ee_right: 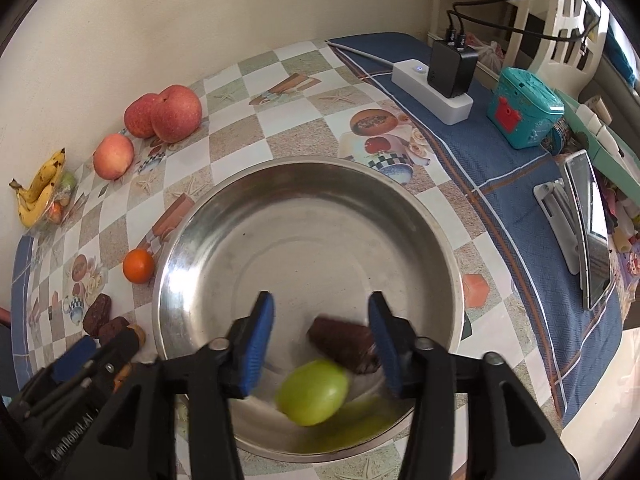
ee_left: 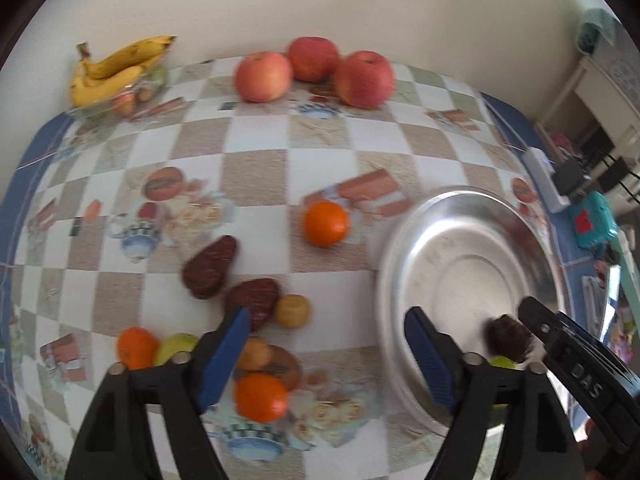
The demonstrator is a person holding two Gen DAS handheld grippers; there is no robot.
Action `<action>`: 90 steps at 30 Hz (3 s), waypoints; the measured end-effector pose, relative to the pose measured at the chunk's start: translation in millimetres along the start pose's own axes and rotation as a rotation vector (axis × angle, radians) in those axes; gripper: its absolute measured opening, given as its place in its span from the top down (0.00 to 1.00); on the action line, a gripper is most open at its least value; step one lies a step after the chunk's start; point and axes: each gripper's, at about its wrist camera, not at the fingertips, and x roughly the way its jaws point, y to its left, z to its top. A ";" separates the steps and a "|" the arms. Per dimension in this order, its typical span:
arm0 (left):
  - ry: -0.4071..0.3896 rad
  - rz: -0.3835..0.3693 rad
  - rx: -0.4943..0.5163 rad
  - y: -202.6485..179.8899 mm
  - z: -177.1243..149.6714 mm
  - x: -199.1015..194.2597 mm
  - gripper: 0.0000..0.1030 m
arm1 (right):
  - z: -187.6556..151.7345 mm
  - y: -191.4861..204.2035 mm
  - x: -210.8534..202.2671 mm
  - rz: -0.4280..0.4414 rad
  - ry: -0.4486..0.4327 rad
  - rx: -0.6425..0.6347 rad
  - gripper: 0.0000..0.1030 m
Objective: Organize fruits
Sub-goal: 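Carry the pear and date to the steel plate and release both, then grasp an orange with the left tool while the right tool grasps another orange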
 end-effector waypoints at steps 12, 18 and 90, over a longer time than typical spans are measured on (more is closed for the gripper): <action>-0.015 0.126 -0.080 51.3 2.5 1.8 0.00 | -8.8 24.2 -0.3 -0.019 -0.028 -0.090 0.14; -0.035 0.150 -0.083 61.7 3.5 -3.4 0.00 | -10.0 31.0 -2.5 0.008 -0.066 -0.092 0.05; 0.108 -0.112 -0.520 179.6 -41.3 14.0 0.62 | -83.0 166.9 32.8 0.273 0.221 -0.371 0.65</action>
